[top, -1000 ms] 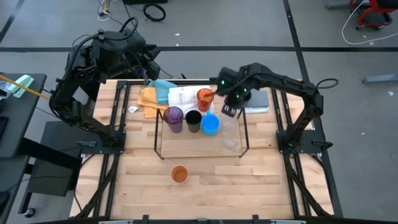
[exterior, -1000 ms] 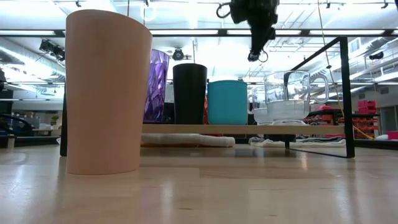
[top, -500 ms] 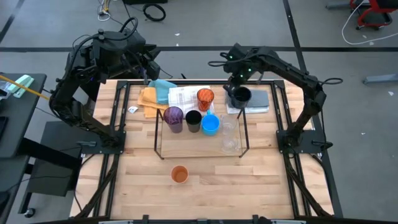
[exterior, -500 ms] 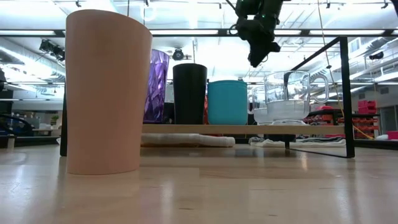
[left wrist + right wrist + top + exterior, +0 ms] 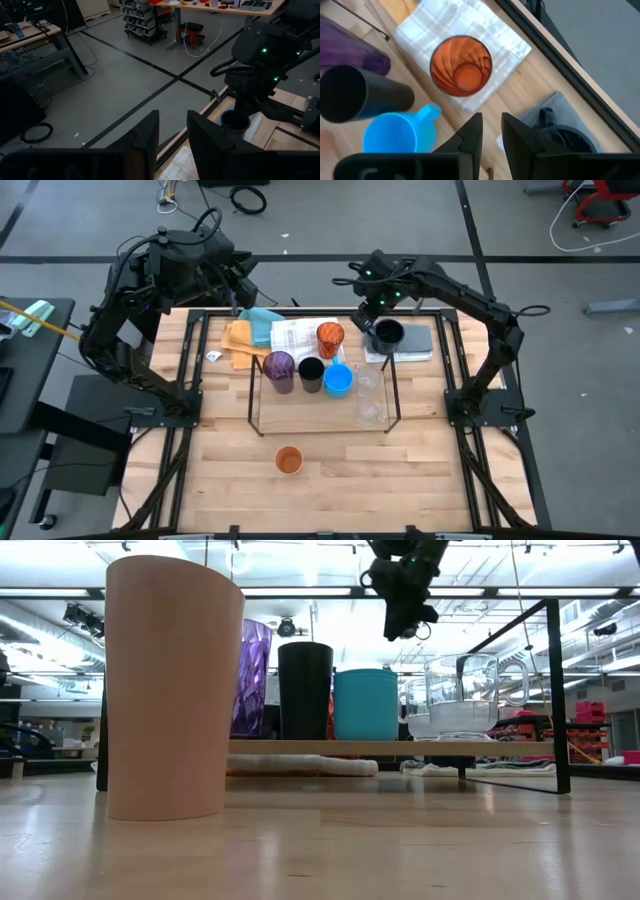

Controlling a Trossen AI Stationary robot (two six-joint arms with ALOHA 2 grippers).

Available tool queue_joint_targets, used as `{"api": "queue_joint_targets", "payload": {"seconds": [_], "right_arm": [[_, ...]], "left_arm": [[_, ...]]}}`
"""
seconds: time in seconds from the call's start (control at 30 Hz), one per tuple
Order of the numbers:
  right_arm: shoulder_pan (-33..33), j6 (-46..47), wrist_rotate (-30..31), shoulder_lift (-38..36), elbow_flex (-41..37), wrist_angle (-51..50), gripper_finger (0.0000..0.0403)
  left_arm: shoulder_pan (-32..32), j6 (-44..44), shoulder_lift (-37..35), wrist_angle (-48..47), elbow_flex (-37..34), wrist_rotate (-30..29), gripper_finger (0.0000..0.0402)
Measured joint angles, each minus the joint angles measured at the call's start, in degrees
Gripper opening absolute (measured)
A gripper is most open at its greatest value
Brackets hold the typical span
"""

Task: Stack small to large cups/mugs on shelf
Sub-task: Put the dark blue mug on the shelf

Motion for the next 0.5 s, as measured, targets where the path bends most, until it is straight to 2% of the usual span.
{"api": "queue_joint_targets", "payload": {"seconds": [0.2,0.37,0.5], "right_arm": [[-2.54,-1.30,1.70,-0.02,-1.22,-1.09,0.0078],[-7.26,-3.13,1.37,0.00,-8.04,-1.65,0.0080],[-9.99,-6.36,-0.85,0.07,-12.98,-1.33,0.0100]], "left_arm": [[0.01,0.03,0.00,0.01,0.00,-0.01,0.0107],[0.01,0.07,0.00,0.01,0.00,-0.02,0.0107],[0.00,0.07,0.00,0.02,0.00,-0.02,0.0107]]}}
